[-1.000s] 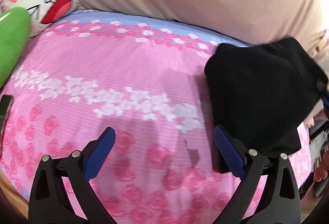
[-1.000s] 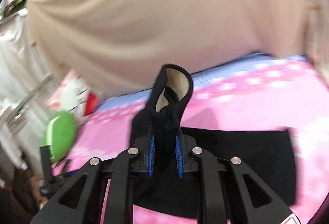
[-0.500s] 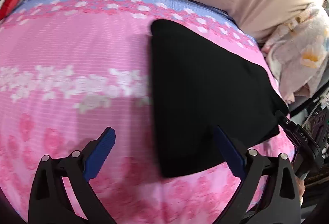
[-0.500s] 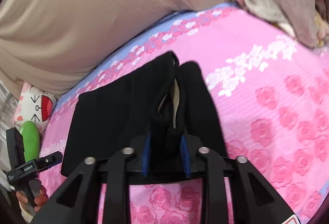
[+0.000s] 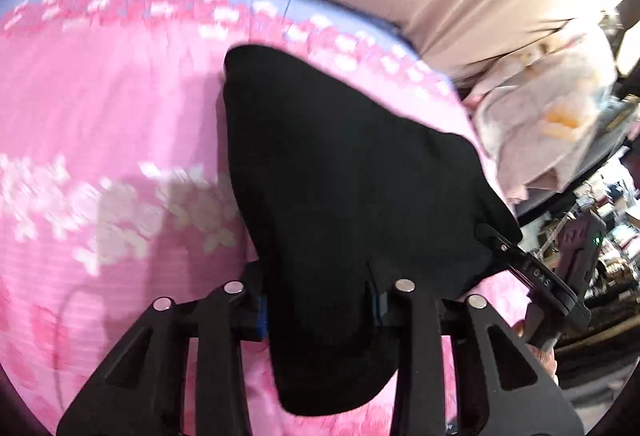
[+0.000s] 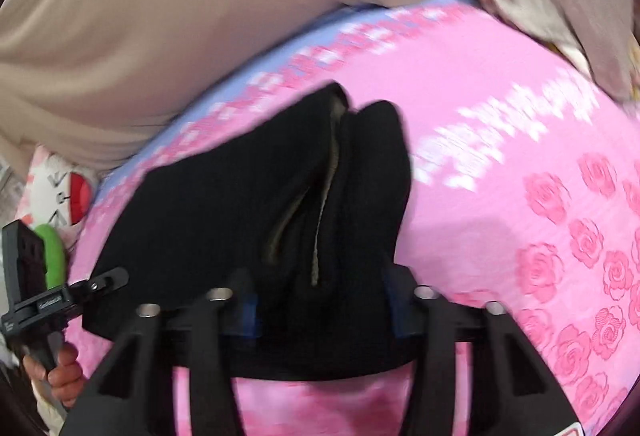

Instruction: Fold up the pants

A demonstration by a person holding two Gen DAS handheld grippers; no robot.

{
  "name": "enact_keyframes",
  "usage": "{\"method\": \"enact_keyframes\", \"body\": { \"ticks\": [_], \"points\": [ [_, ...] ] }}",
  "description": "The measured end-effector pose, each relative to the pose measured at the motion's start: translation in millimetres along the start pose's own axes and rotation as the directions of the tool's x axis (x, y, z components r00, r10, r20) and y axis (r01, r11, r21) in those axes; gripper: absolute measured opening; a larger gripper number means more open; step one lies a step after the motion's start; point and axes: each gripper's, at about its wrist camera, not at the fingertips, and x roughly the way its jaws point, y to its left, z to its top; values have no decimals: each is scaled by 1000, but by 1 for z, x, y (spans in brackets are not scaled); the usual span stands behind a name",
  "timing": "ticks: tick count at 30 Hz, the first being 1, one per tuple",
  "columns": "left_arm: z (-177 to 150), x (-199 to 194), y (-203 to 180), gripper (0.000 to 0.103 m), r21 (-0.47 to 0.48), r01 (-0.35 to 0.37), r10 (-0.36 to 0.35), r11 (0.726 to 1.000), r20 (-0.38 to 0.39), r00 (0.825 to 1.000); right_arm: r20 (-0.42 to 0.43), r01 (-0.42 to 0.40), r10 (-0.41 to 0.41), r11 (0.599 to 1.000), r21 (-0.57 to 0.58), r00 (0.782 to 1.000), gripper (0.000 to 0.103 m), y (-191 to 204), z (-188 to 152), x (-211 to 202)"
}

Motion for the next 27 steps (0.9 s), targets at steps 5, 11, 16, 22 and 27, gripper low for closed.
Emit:
{"method": "enact_keyframes", "body": {
  "ticks": [5, 11, 16, 22, 27],
  "points": [
    [-14, -61, 16, 30, 28, -147, 145, 989, 53, 988, -46, -147, 143, 985, -90, 989, 38, 59, -13, -5],
    [-47, -61, 64, 64, -31, -233, 231, 972, -35, 972, -119, -73, 60, 991, -110, 991, 68, 62, -54, 16],
    [-49, -92, 42, 79, 30, -388, 381, 921, 131, 915, -5, -66, 66, 989, -130, 998, 68, 74, -23, -24],
    [-34, -88, 31, 87, 13, -410, 403, 912, 158, 901, -123, -23, -2, 980, -196, 992, 67, 95, 5, 56],
    [-31, -71, 37, 87, -10, -471, 469, 882, 116, 876, -86, -63, 44, 970, -234, 995, 11, 113, 3, 42]
  ]
}}
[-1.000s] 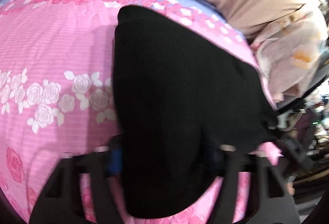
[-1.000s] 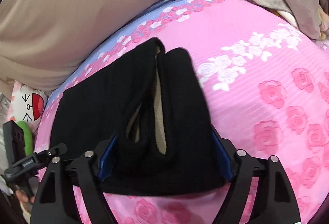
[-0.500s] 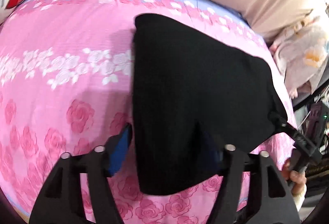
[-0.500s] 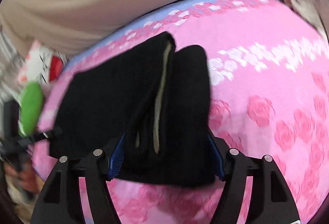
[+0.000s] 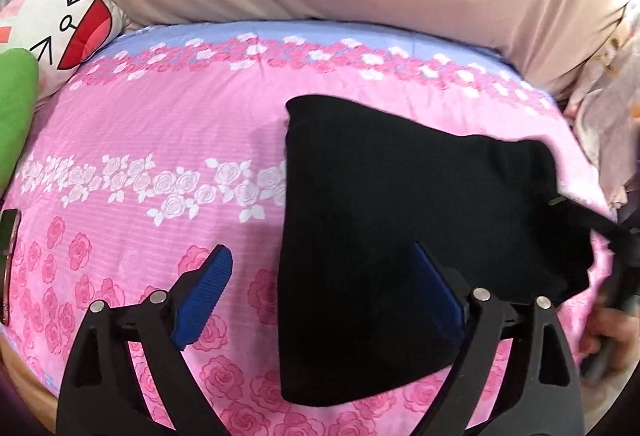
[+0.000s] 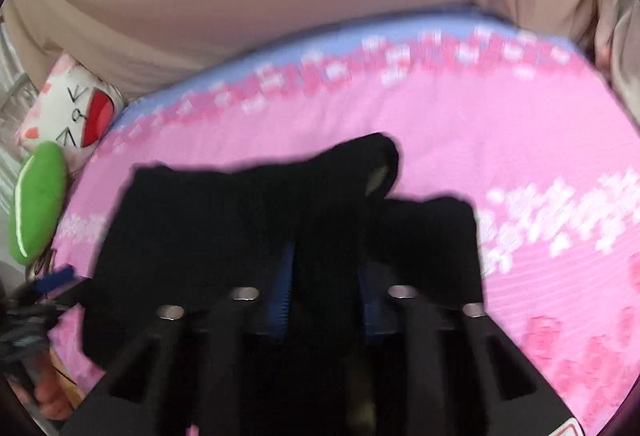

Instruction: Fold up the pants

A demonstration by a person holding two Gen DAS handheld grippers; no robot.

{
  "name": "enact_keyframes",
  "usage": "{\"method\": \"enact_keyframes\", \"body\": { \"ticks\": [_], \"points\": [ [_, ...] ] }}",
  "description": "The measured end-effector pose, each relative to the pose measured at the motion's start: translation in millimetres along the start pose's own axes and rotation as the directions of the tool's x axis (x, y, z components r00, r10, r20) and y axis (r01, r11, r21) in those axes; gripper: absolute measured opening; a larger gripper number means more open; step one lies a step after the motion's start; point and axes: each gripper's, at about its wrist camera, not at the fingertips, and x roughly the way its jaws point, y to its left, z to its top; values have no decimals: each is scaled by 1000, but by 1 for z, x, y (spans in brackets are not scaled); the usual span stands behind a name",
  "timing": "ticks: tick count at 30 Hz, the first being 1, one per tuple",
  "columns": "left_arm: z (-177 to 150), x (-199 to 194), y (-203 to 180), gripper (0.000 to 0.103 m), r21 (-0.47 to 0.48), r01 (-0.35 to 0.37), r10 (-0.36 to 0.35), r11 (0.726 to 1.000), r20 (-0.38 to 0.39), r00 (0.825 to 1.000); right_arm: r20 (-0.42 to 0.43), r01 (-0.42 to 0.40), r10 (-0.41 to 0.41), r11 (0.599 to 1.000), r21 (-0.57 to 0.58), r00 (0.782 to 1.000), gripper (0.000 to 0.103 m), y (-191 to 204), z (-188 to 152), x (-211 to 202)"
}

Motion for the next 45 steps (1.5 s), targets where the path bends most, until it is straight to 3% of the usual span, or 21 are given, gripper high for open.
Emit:
{"method": "enact_keyframes", "body": {
  "ticks": [2, 5, 7, 8, 9, 12, 14, 17, 20, 22, 25, 27, 29, 30, 31, 33, 37, 40, 41, 45],
  "points": [
    [1, 5, 0, 87, 0, -12, 12, 1000, -11, 1000, 57, -25, 25, 1000, 6, 998, 8, 2, 4, -29],
    [-1, 10, -2, 89, 7, -23, 23, 1000, -12, 1000, 96, 19, -18, 1000, -5, 995, 8, -4, -2, -51],
    [-2, 12, -3, 94, 7, -38, 38, 999, -11, 999, 17, 57, -57, 998, 14, 998, 12, -18, -14, -28],
    [-3, 14, -4, 95, 9, -45, 45, 999, -10, 999, -28, 101, -101, 995, 13, 995, 23, -26, -20, -9],
    [-3, 16, -6, 95, 13, -48, 48, 999, -13, 999, -46, 120, -119, 992, 29, 992, 24, -36, -29, 5],
    [-5, 17, -8, 95, 23, -66, 66, 998, -13, 998, 28, 83, -86, 991, 109, 996, 26, -40, -28, -26],
    [-4, 14, -5, 95, 12, -55, 55, 998, -8, 998, 101, 53, -59, 997, 64, 993, 26, -20, -18, -48],
    [-2, 8, 6, 95, -28, -42, 42, 999, 3, 999, 118, -27, 32, 999, -42, 992, 26, 16, -5, -58],
    [-1, 1, 26, 95, -78, -54, 55, 995, 14, 998, 39, -160, 166, 980, -118, 985, 26, 56, 4, -32],
    [-2, -2, 37, 95, -97, -69, 71, 993, 16, 997, -15, -194, 194, 965, -179, 981, 26, 89, 7, -6],
    [-6, -6, 53, 95, -112, -91, 94, 989, 16, 995, -100, -298, 283, 933, -201, 954, 26, 134, 17, 33],
    [-9, -6, 61, 95, -114, -102, 104, 988, 14, 994, -131, -298, 274, 925, -238, 953, 26, 159, 25, 59],
    [-11, -6, 67, 95, -117, -111, 113, 987, 10, 994, -222, -279, 228, 931, -237, 948, 25, 173, 29, 117],
    [-12, -6, 70, 95, -119, -108, 110, 987, 7, 994, -250, -253, 193, 938, -236, 949, 20, 172, 26, 134],
    [-12, -5, 72, 95, -119, -105, 106, 987, 5, 994, -269, -277, 218, 939, -203, 938, 20, 168, 26, 154],
    [-13, -5, 74, 95, -122, -95, 95, 988, 1, 995, -270, -276, 226, 947, -162, 936, 17, 167, 37, 147],
    [-13, -6, 71, 95, -119, -59, 60, 991, 5, 998, -117, -241, 223, 953, -183, 968, 21, 146, 34, 73],
    [-13, -11, 60, 95, -90, -30, 31, 995, 17, 999, -18, -108, 107, 984, -139, 994, 31, 90, 7, 19],
    [-13, -12, 54, 95, -79, -18, 20, 997, 20, 1000, 6, -55, 56, 994, -93, 998, 39, 65, -2, 3],
    [-10, -14, 21, 95, -22, 24, -23, 999, 28, 999, 25, 83, -85, 993, 82, 996, 46, -20, -36, -44]
  ]
}}
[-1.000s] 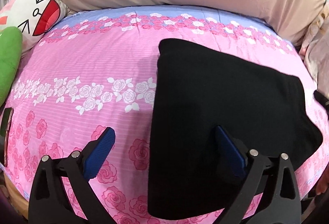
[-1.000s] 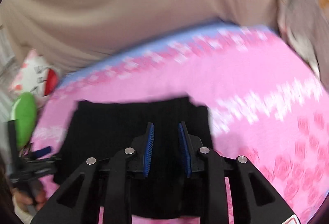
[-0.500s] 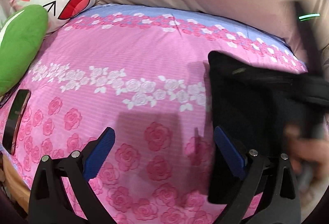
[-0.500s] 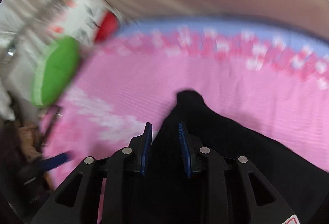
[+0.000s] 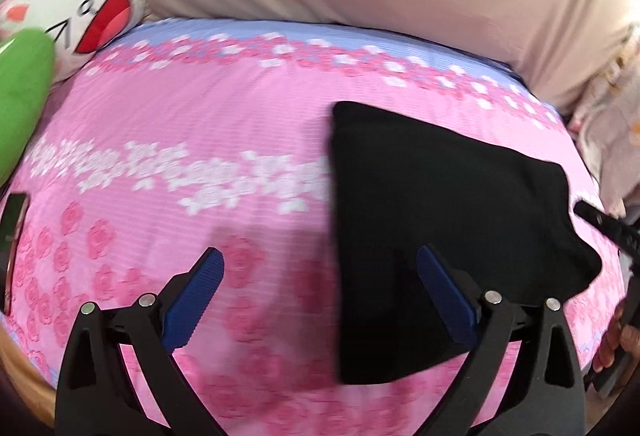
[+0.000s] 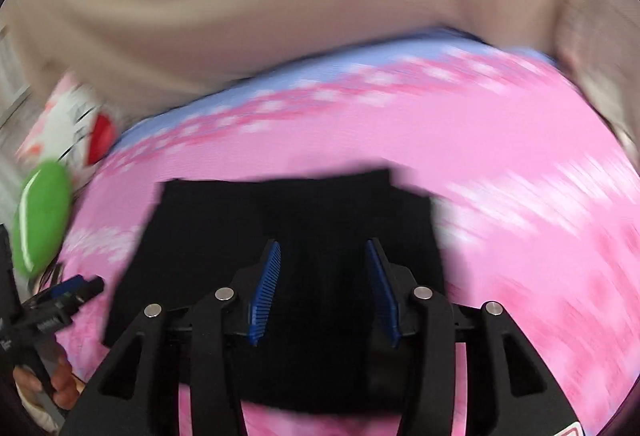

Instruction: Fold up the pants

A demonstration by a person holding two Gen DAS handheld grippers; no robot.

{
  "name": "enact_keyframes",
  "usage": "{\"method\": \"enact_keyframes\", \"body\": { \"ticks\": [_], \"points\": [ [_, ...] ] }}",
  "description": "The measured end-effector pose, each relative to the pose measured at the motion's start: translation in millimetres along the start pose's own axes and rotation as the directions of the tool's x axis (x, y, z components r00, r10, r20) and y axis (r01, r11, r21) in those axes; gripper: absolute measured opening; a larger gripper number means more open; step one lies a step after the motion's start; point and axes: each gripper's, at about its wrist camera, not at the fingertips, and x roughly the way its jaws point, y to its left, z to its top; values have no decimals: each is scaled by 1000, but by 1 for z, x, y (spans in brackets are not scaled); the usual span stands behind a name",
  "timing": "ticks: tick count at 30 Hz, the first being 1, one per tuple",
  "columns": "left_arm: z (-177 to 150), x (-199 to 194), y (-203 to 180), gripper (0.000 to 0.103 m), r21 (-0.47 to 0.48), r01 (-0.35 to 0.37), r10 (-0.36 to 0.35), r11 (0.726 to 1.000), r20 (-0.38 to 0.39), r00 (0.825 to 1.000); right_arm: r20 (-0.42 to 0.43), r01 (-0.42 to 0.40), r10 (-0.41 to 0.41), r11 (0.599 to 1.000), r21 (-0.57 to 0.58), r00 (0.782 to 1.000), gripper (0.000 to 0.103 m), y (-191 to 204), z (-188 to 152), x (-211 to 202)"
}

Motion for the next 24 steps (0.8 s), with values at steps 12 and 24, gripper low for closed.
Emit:
{"method": "enact_keyframes", "body": {
  "ticks": [12, 24],
  "points": [
    [-16, -1, -70, 95, 128, 14, -12, 992, -20, 1000, -86, -124, 125, 992, 20, 988, 63, -15, -48, 16],
    [-19, -1, -69, 97, 109, -6, 9, 994, -30, 1000, 49, -102, 105, 993, -52, 993, 18, -15, -29, -33]
  ]
}}
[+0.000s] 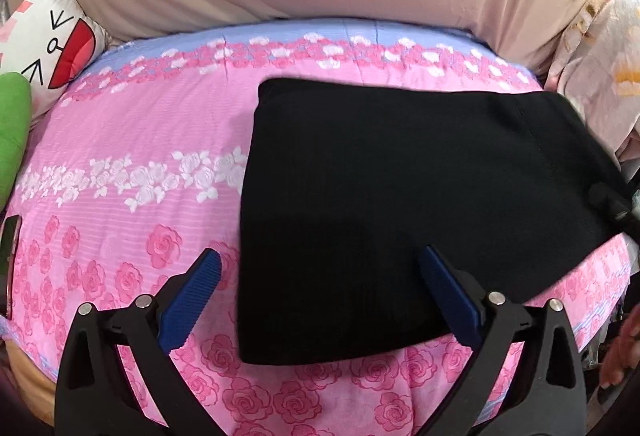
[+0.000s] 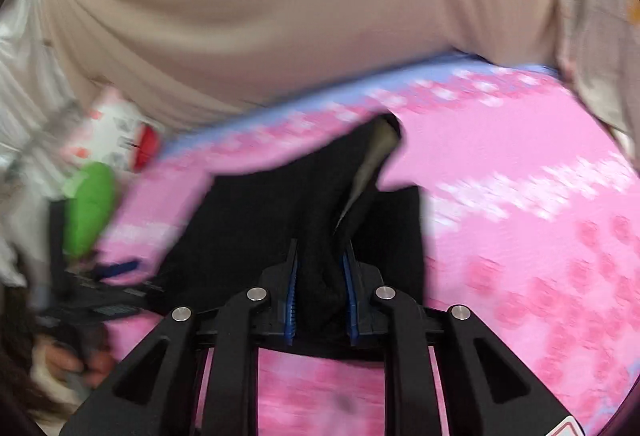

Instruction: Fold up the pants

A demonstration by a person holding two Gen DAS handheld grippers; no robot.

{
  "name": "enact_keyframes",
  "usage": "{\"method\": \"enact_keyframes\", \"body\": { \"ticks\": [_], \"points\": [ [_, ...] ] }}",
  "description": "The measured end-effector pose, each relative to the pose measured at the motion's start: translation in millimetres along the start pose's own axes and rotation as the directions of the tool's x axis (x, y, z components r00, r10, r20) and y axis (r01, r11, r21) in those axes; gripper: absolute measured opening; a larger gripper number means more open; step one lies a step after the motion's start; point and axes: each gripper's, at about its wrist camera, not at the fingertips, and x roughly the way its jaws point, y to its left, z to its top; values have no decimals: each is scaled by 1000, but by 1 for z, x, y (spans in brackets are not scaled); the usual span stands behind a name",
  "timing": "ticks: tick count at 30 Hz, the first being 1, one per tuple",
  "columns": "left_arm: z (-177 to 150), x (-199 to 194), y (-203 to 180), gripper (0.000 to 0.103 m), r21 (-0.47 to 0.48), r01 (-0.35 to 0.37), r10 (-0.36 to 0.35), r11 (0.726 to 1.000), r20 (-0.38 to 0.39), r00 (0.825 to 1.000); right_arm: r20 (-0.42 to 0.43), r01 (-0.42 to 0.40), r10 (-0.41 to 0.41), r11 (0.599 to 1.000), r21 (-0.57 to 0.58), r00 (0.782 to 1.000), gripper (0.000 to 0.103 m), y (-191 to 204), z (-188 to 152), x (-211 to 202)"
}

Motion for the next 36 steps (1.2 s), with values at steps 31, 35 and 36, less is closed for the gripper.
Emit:
{"method": "enact_keyframes", "body": {
  "ticks": [31, 35, 36],
  "points": [
    [-2, 20, 11, 97, -22, -3, 2, 1000, -34, 999, -95, 189, -204, 971, -148, 974, 22, 35, 12, 64],
    [-2, 20, 8, 97, -11, -14, 14, 1000, -35, 999, -42, 121, -123, 992, -31, 992, 32, 18, 8, 25],
    [-1, 20, 7, 97, -13, -11, 10, 1000, -35, 999, -24, 138, -139, 990, -37, 990, 36, 17, 7, 15]
  ]
}}
